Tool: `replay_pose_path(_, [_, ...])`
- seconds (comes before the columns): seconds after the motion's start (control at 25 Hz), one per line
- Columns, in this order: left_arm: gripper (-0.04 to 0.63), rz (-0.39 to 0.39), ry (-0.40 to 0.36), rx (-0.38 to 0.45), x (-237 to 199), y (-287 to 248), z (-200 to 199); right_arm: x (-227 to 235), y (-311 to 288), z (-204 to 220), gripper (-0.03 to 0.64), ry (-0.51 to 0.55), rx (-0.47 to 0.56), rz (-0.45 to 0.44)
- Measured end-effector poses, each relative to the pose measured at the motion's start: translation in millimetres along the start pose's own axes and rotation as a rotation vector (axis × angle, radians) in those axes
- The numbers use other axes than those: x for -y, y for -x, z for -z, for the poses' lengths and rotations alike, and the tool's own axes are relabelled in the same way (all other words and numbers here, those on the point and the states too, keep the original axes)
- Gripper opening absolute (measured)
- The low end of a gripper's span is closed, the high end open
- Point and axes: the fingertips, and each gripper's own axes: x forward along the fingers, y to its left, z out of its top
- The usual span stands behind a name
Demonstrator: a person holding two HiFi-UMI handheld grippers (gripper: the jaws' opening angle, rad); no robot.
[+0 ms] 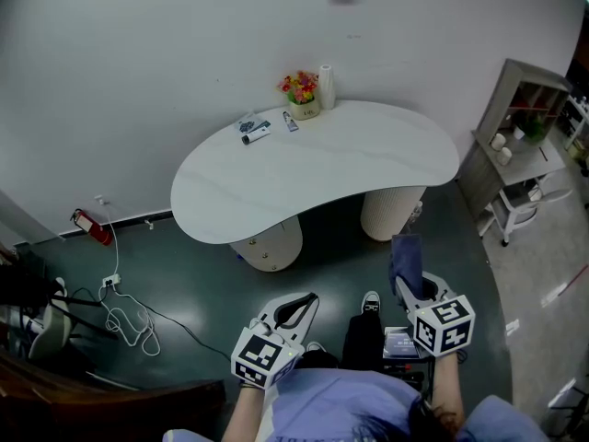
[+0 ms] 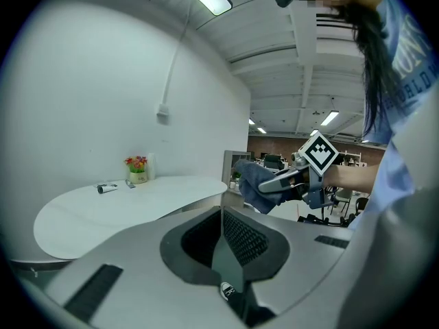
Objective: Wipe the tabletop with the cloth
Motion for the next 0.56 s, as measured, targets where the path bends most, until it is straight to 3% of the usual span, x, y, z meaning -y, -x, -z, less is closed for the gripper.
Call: replay_pose_path(0.56, [0.017, -0.049, 0.028, 0.009, -20, -3, -2, 0, -22, -9, 0.078, 0.017, -0.013, -0.028])
